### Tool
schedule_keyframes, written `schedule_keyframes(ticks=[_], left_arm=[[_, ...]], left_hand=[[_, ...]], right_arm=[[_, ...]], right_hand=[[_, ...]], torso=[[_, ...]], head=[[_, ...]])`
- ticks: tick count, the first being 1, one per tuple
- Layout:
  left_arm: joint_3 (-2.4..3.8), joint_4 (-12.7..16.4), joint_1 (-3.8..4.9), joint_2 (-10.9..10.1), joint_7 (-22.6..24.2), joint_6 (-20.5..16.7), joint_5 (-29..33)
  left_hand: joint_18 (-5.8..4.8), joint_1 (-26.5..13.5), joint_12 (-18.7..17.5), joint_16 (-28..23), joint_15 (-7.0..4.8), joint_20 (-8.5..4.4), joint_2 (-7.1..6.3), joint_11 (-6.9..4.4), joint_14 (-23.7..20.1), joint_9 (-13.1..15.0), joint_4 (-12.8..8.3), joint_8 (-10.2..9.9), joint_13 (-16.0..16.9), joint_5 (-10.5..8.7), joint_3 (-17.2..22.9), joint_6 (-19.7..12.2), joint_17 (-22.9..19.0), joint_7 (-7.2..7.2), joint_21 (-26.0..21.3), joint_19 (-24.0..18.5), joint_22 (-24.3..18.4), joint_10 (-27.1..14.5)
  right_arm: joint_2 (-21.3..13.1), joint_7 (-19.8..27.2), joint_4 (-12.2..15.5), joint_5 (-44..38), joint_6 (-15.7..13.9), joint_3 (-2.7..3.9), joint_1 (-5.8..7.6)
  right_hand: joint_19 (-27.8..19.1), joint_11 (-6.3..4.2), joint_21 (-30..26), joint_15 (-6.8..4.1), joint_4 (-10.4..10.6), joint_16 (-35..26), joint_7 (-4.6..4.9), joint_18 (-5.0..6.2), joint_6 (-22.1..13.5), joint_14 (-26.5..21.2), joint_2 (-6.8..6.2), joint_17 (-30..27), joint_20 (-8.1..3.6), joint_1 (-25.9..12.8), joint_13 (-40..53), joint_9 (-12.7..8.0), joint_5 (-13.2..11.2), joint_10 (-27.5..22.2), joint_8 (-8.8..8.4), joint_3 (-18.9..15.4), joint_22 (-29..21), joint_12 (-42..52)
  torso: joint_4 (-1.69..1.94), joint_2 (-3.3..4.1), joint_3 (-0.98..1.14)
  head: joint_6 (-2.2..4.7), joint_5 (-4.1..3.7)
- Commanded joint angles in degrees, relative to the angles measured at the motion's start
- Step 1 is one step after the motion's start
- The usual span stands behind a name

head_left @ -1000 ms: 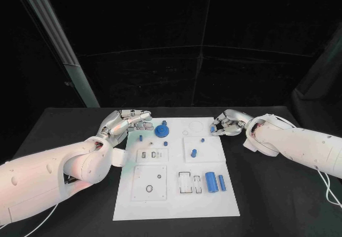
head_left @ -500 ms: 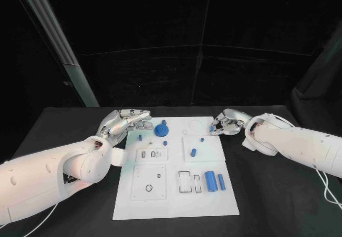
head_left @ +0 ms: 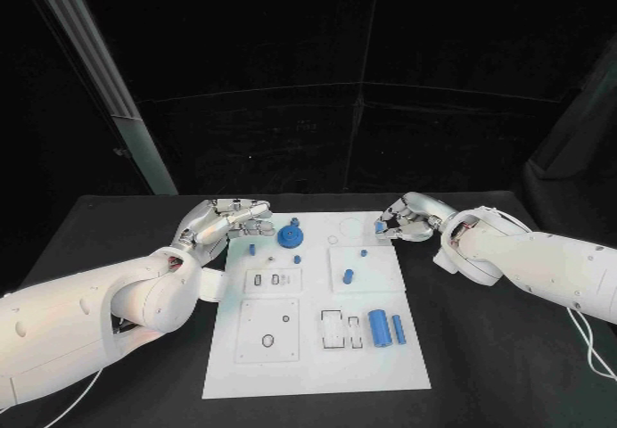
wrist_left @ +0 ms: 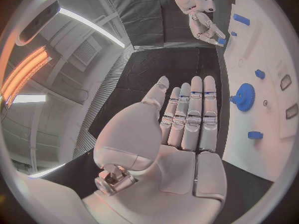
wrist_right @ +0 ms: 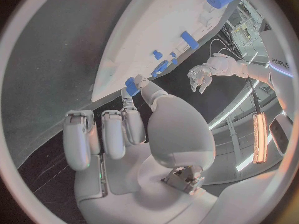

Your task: Assemble the parts on the task board

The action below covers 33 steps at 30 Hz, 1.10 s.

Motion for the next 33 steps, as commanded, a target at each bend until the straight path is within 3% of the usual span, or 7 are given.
schedule_keyframes(ticks=[1,6,12,21,25,28,33], left_arm=[[0.05,0.2,0.07,-0.2,0.1,0.6,0.0],[0.05,0.3,0.10,-0.4,0.1,0.6,0.0],[0.05,0.1,0.20,-0.7,0.2,0.6,0.0],[0.06,-0.4,0.41,-1.0,0.4,0.4,0.1],[0.06,-0.5,0.49,-1.0,0.4,0.3,0.3],[0.07,-0.5,0.54,-1.0,0.5,0.3,0.4],[0.07,-0.5,0.57,-1.0,0.5,0.2,0.4]], left_hand=[[0.65,-0.2,-0.3,-0.3,0.33,0.01,0.61,0.14,-0.1,-0.1,-0.4,-0.3,-0.1,0.01,0.1,0.4,0.0,0.17,-0.1,-0.1,-0.1,0.3],[0.65,-0.2,-0.3,-0.3,0.33,0.01,0.61,0.14,-0.1,-0.1,-0.4,-0.3,-0.1,0.01,0.1,0.4,0.0,0.17,-0.1,-0.1,-0.1,0.3],[0.65,-0.2,-0.4,-0.3,0.33,0.01,0.61,0.14,-0.1,-0.1,-0.5,-0.3,-0.1,0.00,0.1,0.4,0.0,0.16,-0.1,-0.1,-0.1,0.3],[0.65,-0.2,-0.4,-0.3,0.33,0.01,0.61,0.14,-0.1,-0.1,-0.5,-0.3,-0.1,0.00,0.1,0.4,0.0,0.16,-0.1,-0.1,-0.1,0.3],[0.65,-0.2,-0.4,-0.3,0.33,0.01,0.61,0.14,-0.1,-0.1,-0.5,-0.3,-0.1,0.00,0.1,0.4,0.0,0.16,-0.1,-0.1,-0.1,0.3],[0.65,-0.2,-0.4,-0.3,0.33,0.01,0.61,0.14,-0.1,-0.1,-0.5,-0.3,-0.1,0.00,0.1,0.4,0.0,0.16,-0.1,-0.1,-0.1,0.3],[0.65,-0.2,-0.4,-0.3,0.33,0.01,0.61,0.14,-0.1,-0.1,-0.5,-0.3,-0.1,0.00,0.1,0.4,0.0,0.16,-0.1,-0.1,-0.1,0.3]], right_arm=[[-0.1,-2.6,3.0,1.1,-3.3,0.07,0.48],[1.1,-5.3,7.1,-2.6,-3.9,0.09,1.18],[4.6,-8.4,9.4,-8.3,-4.3,0.10,1.49],[11.2,-11.3,9.9,-15.7,-3.7,0.02,1.52],[13.7,-12.3,9.2,-17.8,-2.3,-0.07,1.24],[15.3,-13.1,8.8,-19.2,-1.3,-0.56,0.81],[16.6,-13.8,8.5,-20.2,-0.4,-0.89,0.14]], right_hand=[[5.9,-0.40,0.2,-0.46,0.2,0.2,-1.45,-0.86,2.0,4.0,0.60,6.2,-0.51,0.0,3.4,0.7,0.3,0.1,0.18,0.1,15.1,0.1],[5.9,-0.49,0.2,-0.53,0.2,0.2,-1.54,-0.86,2.1,3.9,0.79,6.1,-0.58,-0.2,3.4,0.7,0.4,0.1,0.10,0.1,15.1,0.1],[5.9,-0.52,0.2,-0.57,0.3,0.1,-1.58,-0.86,2.1,3.9,0.83,6.0,-0.63,-0.4,3.4,0.8,0.5,0.1,0.03,0.1,15.1,0.1],[5.9,-0.60,0.2,-0.64,0.4,0.0,-1.67,-0.86,2.3,3.9,0.92,5.9,-0.69,-0.6,3.4,0.8,0.6,0.1,-0.01,0.1,15.1,0.1],[5.9,-0.61,0.2,-0.67,0.4,-0.1,-1.66,-0.86,2.2,3.8,0.90,5.7,-0.73,-0.8,3.4,0.8,0.7,0.1,-0.14,0.0,15.1,0.1],[5.9,-0.61,0.2,-0.68,0.4,-0.2,-1.64,-0.86,2.1,3.8,0.85,5.6,-0.76,-0.9,3.3,0.8,0.7,0.1,-0.28,0.0,15.1,0.0],[5.9,-0.60,0.2,-0.68,0.4,-0.2,-1.63,-0.86,2.1,3.8,0.85,5.5,-0.77,-0.9,3.3,0.8,0.7,0.0,-0.33,-0.1,15.1,-0.1]], torso=[[0.16,-0.05,-0.09],[0.27,-0.16,-0.19],[0.61,-0.46,-0.46],[0.99,-0.76,-0.72],[1.03,-0.65,-0.70],[0.84,-0.63,-0.56],[0.86,-0.64,-0.57]], head=[[0.09,0.06],[0.00,0.48],[-0.59,1.21],[-1.28,2.12],[-1.45,2.29],[-1.63,2.70],[-1.60,2.82]])
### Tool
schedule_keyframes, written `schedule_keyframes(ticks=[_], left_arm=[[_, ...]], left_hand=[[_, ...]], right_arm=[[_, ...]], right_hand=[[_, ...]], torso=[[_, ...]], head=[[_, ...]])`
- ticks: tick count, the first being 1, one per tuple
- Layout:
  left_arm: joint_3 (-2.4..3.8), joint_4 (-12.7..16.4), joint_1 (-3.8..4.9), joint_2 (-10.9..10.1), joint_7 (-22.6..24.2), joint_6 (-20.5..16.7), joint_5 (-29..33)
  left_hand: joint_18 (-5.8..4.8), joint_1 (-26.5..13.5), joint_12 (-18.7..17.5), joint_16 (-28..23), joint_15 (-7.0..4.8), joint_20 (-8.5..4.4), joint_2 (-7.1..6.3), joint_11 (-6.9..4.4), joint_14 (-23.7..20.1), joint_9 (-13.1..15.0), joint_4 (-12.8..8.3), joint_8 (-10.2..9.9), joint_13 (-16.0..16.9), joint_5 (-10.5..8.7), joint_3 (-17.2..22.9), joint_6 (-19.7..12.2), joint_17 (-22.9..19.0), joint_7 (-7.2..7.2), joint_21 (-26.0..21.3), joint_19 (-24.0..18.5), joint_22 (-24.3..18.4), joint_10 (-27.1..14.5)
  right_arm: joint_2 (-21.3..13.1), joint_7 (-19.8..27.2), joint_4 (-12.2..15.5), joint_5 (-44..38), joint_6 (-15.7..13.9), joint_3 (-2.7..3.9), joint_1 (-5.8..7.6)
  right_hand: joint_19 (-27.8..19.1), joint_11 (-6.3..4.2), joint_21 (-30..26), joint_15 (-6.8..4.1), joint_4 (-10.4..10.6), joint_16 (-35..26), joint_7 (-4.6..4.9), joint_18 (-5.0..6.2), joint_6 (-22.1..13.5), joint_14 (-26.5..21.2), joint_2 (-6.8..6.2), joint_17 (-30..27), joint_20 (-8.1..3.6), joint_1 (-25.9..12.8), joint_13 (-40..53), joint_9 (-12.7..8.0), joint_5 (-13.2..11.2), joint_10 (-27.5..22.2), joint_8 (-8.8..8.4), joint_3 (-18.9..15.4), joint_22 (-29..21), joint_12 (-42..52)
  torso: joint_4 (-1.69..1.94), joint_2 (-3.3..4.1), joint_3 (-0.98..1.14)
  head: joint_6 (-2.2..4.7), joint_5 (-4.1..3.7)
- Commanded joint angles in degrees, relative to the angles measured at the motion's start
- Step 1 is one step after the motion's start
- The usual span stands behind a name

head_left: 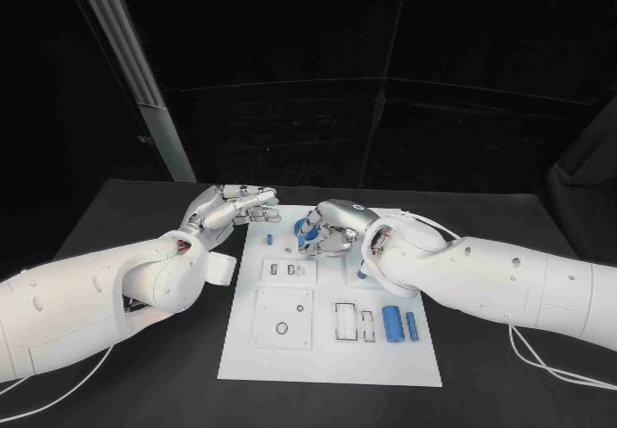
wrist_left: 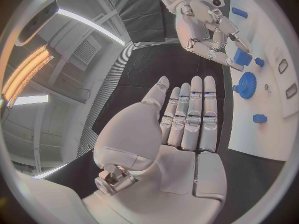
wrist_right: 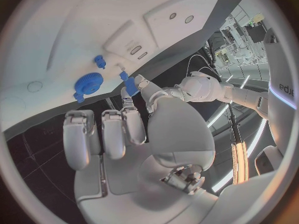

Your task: Assemble the parts on the task board

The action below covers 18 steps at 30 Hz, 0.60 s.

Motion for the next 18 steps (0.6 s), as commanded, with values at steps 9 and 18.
schedule_keyframes(ticks=[9,18], left_arm=[[0.05,0.0,0.14,0.1,0.6,0.3,0.3],[0.05,-0.1,0.14,0.3,0.5,0.4,0.3]], left_hand=[[0.65,-0.2,-0.4,-0.3,0.33,0.01,0.61,0.14,-0.1,0.0,-0.3,-0.3,-0.1,0.00,-0.1,0.4,0.1,0.16,-0.1,-0.1,-0.1,0.3],[0.65,-0.2,-0.4,-0.3,0.33,0.01,0.61,0.14,-0.1,0.0,-0.3,-0.3,-0.1,0.00,-0.1,0.4,0.1,0.16,-0.1,-0.1,-0.1,0.3]], right_arm=[[1.6,-3.1,-0.3,-4.8,3.2,-0.19,-0.96],[1.9,-3.9,-0.2,-5.9,4.9,-0.23,-1.54]], right_hand=[[6.0,-0.39,0.2,-0.40,0.5,-0.3,-1.71,-0.86,2.0,3.9,0.13,5.4,-0.37,-0.4,3.2,0.8,0.1,-0.2,0.32,-0.1,15.1,-0.1],[6.0,-0.39,0.2,-0.40,0.5,-0.3,-1.70,-0.86,2.0,3.9,0.12,5.3,-0.38,-0.5,3.2,0.8,0.2,-0.2,0.28,-0.1,15.1,-0.1]], torso=[[-0.06,0.03,0.07],[-0.13,0.02,0.10]], head=[[-0.32,0.36],[-0.87,0.67]])
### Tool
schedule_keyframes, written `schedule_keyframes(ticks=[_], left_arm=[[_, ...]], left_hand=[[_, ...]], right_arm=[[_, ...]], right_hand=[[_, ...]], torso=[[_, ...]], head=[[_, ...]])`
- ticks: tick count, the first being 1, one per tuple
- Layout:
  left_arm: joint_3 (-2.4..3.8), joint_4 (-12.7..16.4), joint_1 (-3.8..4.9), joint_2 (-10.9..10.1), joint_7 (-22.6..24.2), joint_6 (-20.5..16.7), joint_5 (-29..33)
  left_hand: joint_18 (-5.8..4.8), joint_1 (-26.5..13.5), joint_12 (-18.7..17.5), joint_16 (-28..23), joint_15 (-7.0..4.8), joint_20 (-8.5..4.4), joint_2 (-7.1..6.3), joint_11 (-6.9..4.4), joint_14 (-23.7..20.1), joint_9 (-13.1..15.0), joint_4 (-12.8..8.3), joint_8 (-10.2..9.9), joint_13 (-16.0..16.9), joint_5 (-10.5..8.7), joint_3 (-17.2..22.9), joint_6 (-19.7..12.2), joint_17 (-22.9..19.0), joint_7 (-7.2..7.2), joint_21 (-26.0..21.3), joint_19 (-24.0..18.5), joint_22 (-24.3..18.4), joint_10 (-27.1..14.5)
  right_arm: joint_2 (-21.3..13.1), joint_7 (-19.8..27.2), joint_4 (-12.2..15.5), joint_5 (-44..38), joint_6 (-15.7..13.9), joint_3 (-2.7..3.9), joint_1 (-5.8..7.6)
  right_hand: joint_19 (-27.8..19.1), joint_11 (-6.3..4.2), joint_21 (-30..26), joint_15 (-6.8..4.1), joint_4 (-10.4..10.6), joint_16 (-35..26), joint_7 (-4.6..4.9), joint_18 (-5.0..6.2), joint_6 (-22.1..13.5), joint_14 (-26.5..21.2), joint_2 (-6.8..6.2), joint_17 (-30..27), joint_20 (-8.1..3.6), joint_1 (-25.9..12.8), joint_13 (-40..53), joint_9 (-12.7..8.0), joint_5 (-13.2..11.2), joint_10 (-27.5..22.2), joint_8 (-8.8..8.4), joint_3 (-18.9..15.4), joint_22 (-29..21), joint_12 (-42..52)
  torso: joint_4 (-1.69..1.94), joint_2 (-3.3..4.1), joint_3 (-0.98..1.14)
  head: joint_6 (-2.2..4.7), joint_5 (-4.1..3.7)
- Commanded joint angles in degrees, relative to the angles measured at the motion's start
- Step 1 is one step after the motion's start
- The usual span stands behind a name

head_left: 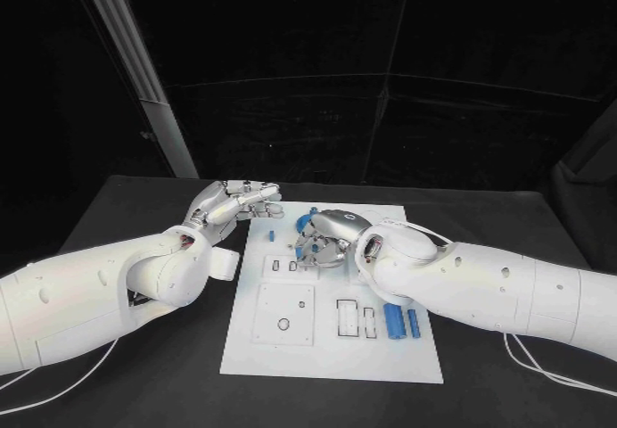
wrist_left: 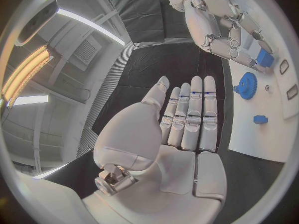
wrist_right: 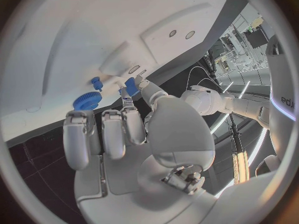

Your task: Assemble the parts on the task board

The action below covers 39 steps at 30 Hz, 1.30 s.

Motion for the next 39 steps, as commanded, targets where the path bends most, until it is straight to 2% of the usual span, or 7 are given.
schedule_keyframes(ticks=[1,4,8,13,26,39], left_arm=[[0.05,0.0,0.11,0.1,0.5,0.4,0.2],[0.05,0.0,0.11,0.1,0.4,0.4,0.2],[0.05,0.0,0.11,0.2,0.4,0.4,0.2],[0.05,-0.1,0.10,0.2,0.4,0.4,0.2],[0.05,-0.3,0.10,0.4,0.2,0.6,0.2],[0.05,-0.3,0.09,0.4,0.2,0.7,0.2]], left_hand=[[0.66,-0.2,-0.4,-0.3,0.33,0.01,0.61,0.14,-0.1,-0.1,-0.3,-0.3,-0.1,0.00,-0.1,0.4,0.1,0.16,-0.1,-0.1,-0.1,0.3],[0.66,-0.2,-0.4,-0.3,0.33,0.01,0.61,0.14,-0.1,-0.1,-0.3,-0.3,-0.1,0.00,-0.1,0.4,0.1,0.16,-0.1,-0.1,-0.1,0.3],[0.66,-0.2,-0.4,-0.3,0.33,0.01,0.61,0.14,-0.1,-0.1,-0.3,-0.3,-0.1,0.00,-0.1,0.4,0.1,0.16,-0.1,-0.1,-0.1,0.3],[0.66,-0.2,-0.4,-0.3,0.33,0.01,0.61,0.14,-0.1,-0.1,-0.3,-0.3,-0.1,0.00,-0.1,0.4,0.1,0.16,-0.1,-0.1,-0.1,0.3],[0.66,-0.2,-0.4,-0.3,0.33,0.01,0.61,0.14,-0.1,-0.1,-0.3,-0.3,-0.1,0.00,-0.1,0.4,0.1,0.16,-0.1,-0.1,-0.1,0.3],[0.66,-0.2,-0.4,-0.3,0.33,0.01,0.61,0.14,-0.1,-0.1,-0.3,-0.3,-0.1,0.00,-0.1,0.4,0.1,0.16,-0.1,-0.1,-0.1,0.3]], right_arm=[[0.1,-1.0,0.2,-1.7,2.1,0.00,0.01],[-0.1,-1.1,0.3,-1.8,2.7,-0.12,-0.05],[-0.6,-1.4,0.8,-1.9,3.2,-1.33,-0.07],[-0.9,-1.7,1.0,-2.3,3.5,-1.88,-0.08],[-1.2,-2.6,1.6,-3.7,4.2,-2.11,-0.08],[-1.1,-3.7,1.8,-4.5,3.4,-2.12,-0.08]], right_hand=[[6.0,-0.18,0.2,-0.40,0.3,-0.3,-1.70,-0.86,2.0,3.9,0.14,5.3,-0.38,-0.4,3.2,0.8,0.2,0.0,0.21,-0.1,15.1,-0.1],[6.0,-0.17,0.2,-0.40,0.3,-0.3,-1.69,-0.86,2.0,3.9,0.11,5.2,-0.39,-0.5,3.1,0.8,0.2,-0.1,0.15,-0.1,15.1,-0.2],[6.0,-0.17,0.2,-0.40,0.3,-0.3,-1.67,-0.86,1.9,3.9,0.04,5.3,-0.40,-0.7,3.1,0.8,0.2,-0.1,0.05,-0.2,15.1,-0.2],[6.0,-0.17,0.2,-0.40,0.3,-0.3,-1.67,-0.86,1.9,3.9,0.04,5.3,-0.40,-0.7,3.1,0.8,0.2,-0.1,0.05,-0.2,15.1,-0.2],[6.0,-0.11,0.2,-0.38,0.1,-0.4,-1.57,-0.86,1.6,3.8,-0.59,5.2,-0.41,-1.0,3.0,0.8,0.1,-0.2,-0.41,-0.4,15.1,-0.4],[5.8,0.87,0.1,0.34,0.1,-0.9,-0.37,-0.78,-1.6,3.7,-2.32,4.6,0.13,-2.5,2.0,0.1,-0.1,-1.0,-2.14,-1.2,14.8,-1.7]], torso=[[0.00,0.02,0.01],[0.04,0.03,0.02],[0.02,-0.03,-0.01],[0.00,-0.01,0.03],[-0.02,-0.03,0.02],[0.01,-0.04,-0.01]], head=[[-0.24,0.08],[-0.25,0.16],[-0.42,0.17],[-0.60,0.20],[-0.82,0.12],[-0.83,0.02]])
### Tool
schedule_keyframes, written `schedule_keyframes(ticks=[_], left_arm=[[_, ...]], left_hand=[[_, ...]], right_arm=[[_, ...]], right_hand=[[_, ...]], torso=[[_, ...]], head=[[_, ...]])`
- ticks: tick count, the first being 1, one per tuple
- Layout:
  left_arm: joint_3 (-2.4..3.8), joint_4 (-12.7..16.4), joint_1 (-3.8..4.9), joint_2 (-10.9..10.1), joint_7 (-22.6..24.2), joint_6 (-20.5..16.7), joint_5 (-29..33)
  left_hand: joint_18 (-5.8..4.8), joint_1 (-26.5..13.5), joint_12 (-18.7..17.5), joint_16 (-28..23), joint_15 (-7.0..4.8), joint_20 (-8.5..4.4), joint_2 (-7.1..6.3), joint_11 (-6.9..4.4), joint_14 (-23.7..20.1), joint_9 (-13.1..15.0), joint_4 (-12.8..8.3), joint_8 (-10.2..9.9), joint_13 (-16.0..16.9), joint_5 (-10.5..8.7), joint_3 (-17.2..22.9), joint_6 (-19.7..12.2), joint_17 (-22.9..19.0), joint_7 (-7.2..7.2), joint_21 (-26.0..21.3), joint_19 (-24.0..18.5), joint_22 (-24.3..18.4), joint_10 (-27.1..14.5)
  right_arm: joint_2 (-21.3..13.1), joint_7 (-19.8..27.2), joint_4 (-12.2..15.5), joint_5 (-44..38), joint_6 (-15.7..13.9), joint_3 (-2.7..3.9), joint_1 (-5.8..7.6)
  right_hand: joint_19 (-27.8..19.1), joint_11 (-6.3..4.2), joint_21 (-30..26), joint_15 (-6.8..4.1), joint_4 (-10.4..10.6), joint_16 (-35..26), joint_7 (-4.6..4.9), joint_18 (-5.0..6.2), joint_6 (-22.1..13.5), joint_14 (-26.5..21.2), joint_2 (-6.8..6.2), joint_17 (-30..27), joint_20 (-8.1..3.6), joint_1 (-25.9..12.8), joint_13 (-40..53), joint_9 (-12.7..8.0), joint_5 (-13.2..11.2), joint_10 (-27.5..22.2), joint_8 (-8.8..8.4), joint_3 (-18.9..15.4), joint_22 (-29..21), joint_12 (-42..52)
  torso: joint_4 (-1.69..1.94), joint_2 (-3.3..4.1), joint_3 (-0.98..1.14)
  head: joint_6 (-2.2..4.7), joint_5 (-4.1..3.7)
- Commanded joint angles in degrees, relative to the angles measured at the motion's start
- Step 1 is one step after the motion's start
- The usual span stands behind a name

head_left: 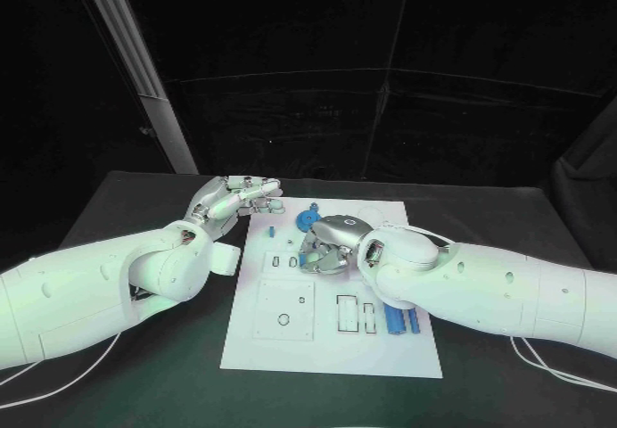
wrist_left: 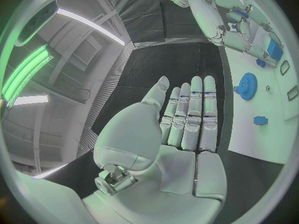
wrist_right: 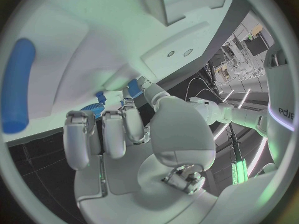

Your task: Assemble the parts on the task board

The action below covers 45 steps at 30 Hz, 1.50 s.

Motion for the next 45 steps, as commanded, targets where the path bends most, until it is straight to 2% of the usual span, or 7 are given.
schedule_keyframes(ticks=[1,10,21,34,39,42,45], left_arm=[[0.05,0.1,0.09,0.1,0.3,0.7,0.1],[0.05,0.1,0.09,0.1,0.2,0.7,0.1],[0.05,0.0,0.09,0.1,0.1,0.7,0.1],[0.05,-0.1,0.08,0.0,-0.2,0.7,0.1],[0.05,-0.3,0.08,-0.1,-2.9,0.7,-2.5],[0.06,-0.3,0.15,-0.5,-6.1,1.3,-5.3],[0.07,-0.3,0.55,-0.9,-11.5,1.9,-10.1]], left_hand=[[0.66,-0.2,-0.4,-0.3,0.33,0.01,0.61,0.14,-0.1,-0.1,-0.3,-0.3,-0.1,0.00,-0.1,0.4,0.1,0.16,-0.1,-0.1,-0.1,0.3],[0.66,-0.3,-0.6,-0.5,0.36,0.04,0.67,0.17,-0.1,-0.1,-0.6,-0.4,-0.1,-0.04,-0.2,0.5,0.1,0.18,-0.1,-0.1,-0.2,0.3],[0.66,-0.3,-0.6,-0.5,0.36,0.05,0.66,0.18,-0.1,-0.1,-0.7,-0.5,-0.1,-0.05,-0.3,0.5,0.1,0.19,-0.1,-0.1,-0.2,0.3],[0.73,-0.4,-0.8,-0.4,0.26,0.01,0.77,0.18,0.4,-0.2,-1.0,-0.6,-0.1,-0.09,-0.4,0.5,0.2,0.21,0.0,0.1,-0.2,0.4],[0.93,-1.4,-0.7,2.7,-1.67,-1.63,1.42,-0.86,7.0,0.0,-2.3,-0.8,0.3,-0.16,-1.3,1.8,2.5,-0.36,3.3,4.7,1.1,2.7],[0.94,-2.6,-0.2,5.7,-3.07,-2.93,1.59,-1.86,11.8,0.3,-2.4,-0.4,0.7,-0.25,-2.1,3.1,4.6,-1.05,5.9,8.2,2.3,4.6],[0.95,-4.8,1.7,12.4,-5.27,-5.35,1.58,-3.92,18.8,1.4,-1.7,0.5,2.4,-0.19,-3.7,5.1,9.3,-2.83,11.0,13.9,4.9,8.6]], right_arm=[[0.0,-1.6,-0.1,-1.0,1.3,-0.27,-0.20],[0.1,-1.6,-0.1,-1.0,0.2,-0.27,-0.20],[0.0,-2.2,0.3,-1.0,-1.8,-0.27,-0.20],[-2.4,1.6,3.1,1.0,-11.2,-0.26,-0.20],[-5.9,9.7,5.6,8.5,-14.5,-0.18,0.29],[-7.7,13.4,6.3,13.8,-13.4,-0.16,1.21],[-10.1,17.1,6.8,22.7,-10.1,-0.14,2.93]], right_hand=[[5.8,0.19,0.1,0.39,0.1,-0.4,0.29,-0.78,-1.0,3.7,-0.32,4.6,0.17,-0.5,1.9,-0.3,-0.1,-0.3,-0.23,-0.5,14.8,-0.4],[5.6,0.62,-0.1,0.76,0.2,-0.6,0.75,-0.70,-2.8,3.6,-0.98,4.3,0.55,-1.1,1.3,-0.6,-0.2,-0.7,-0.21,-0.7,14.4,-1.1],[5.2,1.17,-0.4,1.26,1.3,-1.3,1.27,-0.56,-6.4,3.4,-3.16,3.4,1.12,-3.0,0.0,-1.0,-0.9,-1.7,-0.13,-2.6,13.8,-2.6],[5.0,1.45,-0.6,1.50,5.5,-2.0,1.52,-0.47,-8.1,3.2,-6.42,2.5,1.38,-2.9,-0.4,-0.6,-1.1,-2.1,0.06,-6.3,13.5,-3.0],[3.8,1.55,-1.6,1.57,7.5,-3.3,1.63,0.02,-8.6,2.8,-6.41,0.8,1.45,-0.6,-1.1,-0.5,-1.1,-2.5,0.07,-7.6,11.5,-3.7],[2.3,1.40,-3.0,1.48,7.3,-4.5,1.47,0.64,-7.9,2.3,-5.70,-0.7,1.41,1.0,-2.9,-0.2,-1.1,-3.8,0.35,-7.2,8.9,-5.7],[-1.4,1.26,-6.5,1.39,6.2,-8.3,1.33,2.08,-7.3,0.8,-4.62,-5.4,1.27,2.9,-8.2,0.0,-1.2,-7.3,0.30,-6.4,2.7,-11.9]], torso=[[0.01,0.02,-0.01],[0.04,0.04,0.02],[0.03,0.01,0.01],[0.01,-0.02,0.06],[0.02,-0.08,0.01],[0.06,-0.09,0.01],[0.03,-0.17,0.03]], head=[[0.01,-0.02],[-0.03,-0.10],[-0.31,-0.03],[-0.22,0.01],[-0.07,-0.07],[0.01,-0.15],[0.13,-0.15]])
